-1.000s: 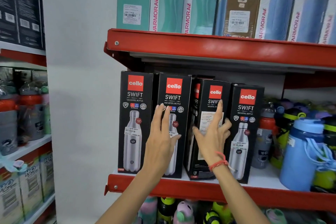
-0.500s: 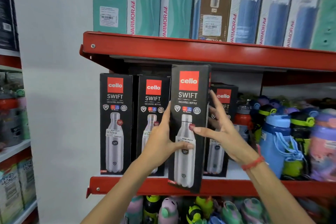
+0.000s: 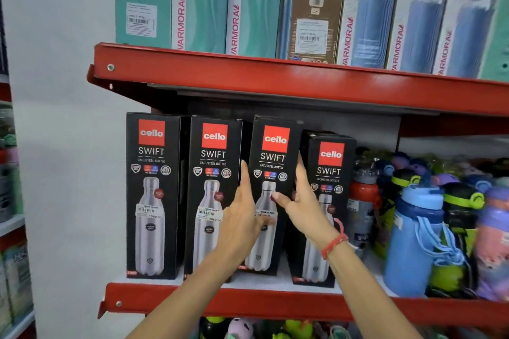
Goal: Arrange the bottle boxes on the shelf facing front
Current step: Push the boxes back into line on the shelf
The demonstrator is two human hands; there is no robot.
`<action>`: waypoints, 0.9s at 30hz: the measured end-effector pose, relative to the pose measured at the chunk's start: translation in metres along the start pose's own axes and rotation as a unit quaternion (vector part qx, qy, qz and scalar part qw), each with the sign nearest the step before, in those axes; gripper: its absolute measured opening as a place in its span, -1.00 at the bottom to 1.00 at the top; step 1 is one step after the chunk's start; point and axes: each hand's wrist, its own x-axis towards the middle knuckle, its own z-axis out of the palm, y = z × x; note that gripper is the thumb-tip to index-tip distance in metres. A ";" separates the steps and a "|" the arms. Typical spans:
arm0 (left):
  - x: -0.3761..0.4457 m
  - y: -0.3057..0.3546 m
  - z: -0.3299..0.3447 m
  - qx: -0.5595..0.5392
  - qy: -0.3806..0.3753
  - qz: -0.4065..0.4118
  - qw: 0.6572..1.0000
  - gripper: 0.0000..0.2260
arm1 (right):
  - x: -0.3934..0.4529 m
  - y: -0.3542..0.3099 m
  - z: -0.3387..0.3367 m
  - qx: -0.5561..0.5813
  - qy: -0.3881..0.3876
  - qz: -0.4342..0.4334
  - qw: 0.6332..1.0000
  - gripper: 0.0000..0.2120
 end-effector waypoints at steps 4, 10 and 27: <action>-0.003 0.000 0.009 0.042 0.003 0.019 0.999 0.02 | 0.003 0.012 0.004 -0.019 0.018 -0.003 1.000 -0.11; -0.004 -0.005 0.023 0.065 -0.008 0.012 0.998 -0.01 | -0.002 0.011 0.009 -0.058 0.068 0.010 0.996 -0.18; -0.053 -0.069 -0.092 0.020 0.243 0.089 0.966 -0.70 | -0.043 -0.069 0.126 0.008 0.103 -0.085 0.991 -0.62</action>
